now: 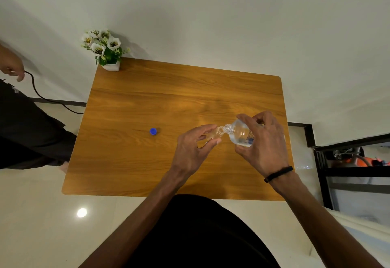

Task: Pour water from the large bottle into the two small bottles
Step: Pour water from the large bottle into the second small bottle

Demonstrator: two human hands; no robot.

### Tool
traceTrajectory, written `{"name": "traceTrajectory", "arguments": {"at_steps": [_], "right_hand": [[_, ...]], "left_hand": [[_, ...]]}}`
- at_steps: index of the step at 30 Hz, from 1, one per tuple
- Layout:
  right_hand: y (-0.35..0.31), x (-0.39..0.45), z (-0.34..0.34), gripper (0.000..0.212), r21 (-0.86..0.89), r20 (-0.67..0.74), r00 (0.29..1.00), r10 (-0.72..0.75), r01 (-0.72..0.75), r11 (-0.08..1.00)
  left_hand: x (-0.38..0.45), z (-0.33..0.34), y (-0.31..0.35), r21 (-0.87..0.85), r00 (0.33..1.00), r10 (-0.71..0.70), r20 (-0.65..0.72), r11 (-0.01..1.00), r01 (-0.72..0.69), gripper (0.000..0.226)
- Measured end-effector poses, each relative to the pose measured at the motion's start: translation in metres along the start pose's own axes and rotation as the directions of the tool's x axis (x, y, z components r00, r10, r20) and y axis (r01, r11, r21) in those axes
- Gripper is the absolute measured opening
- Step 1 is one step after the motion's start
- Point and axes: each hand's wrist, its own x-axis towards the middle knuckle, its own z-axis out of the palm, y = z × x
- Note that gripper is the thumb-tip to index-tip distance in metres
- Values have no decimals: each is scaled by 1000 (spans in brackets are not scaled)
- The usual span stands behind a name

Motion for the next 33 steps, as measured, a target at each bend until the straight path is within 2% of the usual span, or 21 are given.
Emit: {"name": "traceTrajectory", "arguments": {"at_steps": [33], "right_hand": [[1, -4, -10, 76, -22, 14, 1000, 17, -17, 1000]], "left_hand": [[3, 8, -2, -17, 1000, -1, 21, 1000, 1, 46]]}}
